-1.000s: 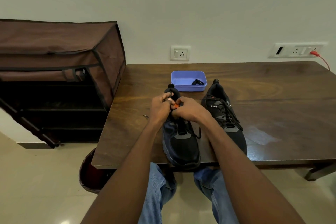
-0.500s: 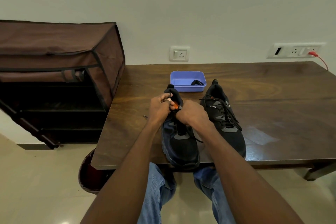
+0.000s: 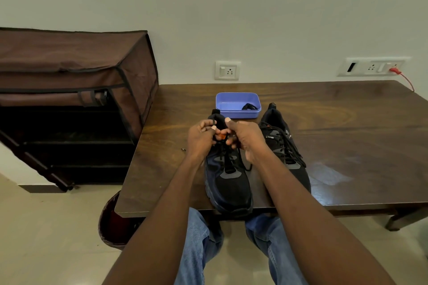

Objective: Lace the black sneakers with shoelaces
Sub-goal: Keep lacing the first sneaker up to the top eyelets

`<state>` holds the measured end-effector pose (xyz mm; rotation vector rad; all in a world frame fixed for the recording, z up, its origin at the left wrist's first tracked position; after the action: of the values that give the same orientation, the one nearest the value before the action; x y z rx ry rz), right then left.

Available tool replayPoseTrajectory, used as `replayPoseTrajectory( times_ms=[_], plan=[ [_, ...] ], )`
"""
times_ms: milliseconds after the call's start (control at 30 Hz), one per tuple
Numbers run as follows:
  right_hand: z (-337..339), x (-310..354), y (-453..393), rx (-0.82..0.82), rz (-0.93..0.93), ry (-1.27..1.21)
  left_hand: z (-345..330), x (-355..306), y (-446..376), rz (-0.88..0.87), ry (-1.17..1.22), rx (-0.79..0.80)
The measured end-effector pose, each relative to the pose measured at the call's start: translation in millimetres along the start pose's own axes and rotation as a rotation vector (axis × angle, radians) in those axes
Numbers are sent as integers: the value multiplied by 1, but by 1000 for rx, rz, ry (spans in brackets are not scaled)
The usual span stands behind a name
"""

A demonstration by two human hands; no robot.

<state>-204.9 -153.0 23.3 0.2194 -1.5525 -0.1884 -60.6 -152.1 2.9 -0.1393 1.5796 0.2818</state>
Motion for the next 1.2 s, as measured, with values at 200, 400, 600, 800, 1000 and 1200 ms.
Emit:
replayPoseTrajectory(
  times_ms=[200, 400, 600, 800, 1000, 1200],
  plan=[
    [-8, -4, -5, 2, -11, -44, 5, 8, -4, 55, 72, -22],
    [-4, -12, -8, -78, 43, 16, 0, 17, -1, 199, 297, 34],
    [-8, -17, -20, -64, 46, 139, -4, 19, 1, 264, 424, 80],
    [-13, -10, -20, 28, 104, 199, -6, 21, -1, 300, 433, 135],
    [-5, -22, -27, -83, 60, 89, -8, 22, 1, 320, 326, 199],
    [-10, -20, -26, 84, 48, -36, -10, 22, 2, 332, 247, 244]
  ],
)
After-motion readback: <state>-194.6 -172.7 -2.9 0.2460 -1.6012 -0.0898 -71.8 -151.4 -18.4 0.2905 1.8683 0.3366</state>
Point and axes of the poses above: each hand's wrist, its own y-axis away from the middle knuckle, its own z-axis out of the back of the hand, x = y × z, the point moved 8 cm from there along -y, towards the middle knuckle, and after that the axes turned 2 degrees about y, right-handed, at the moved point
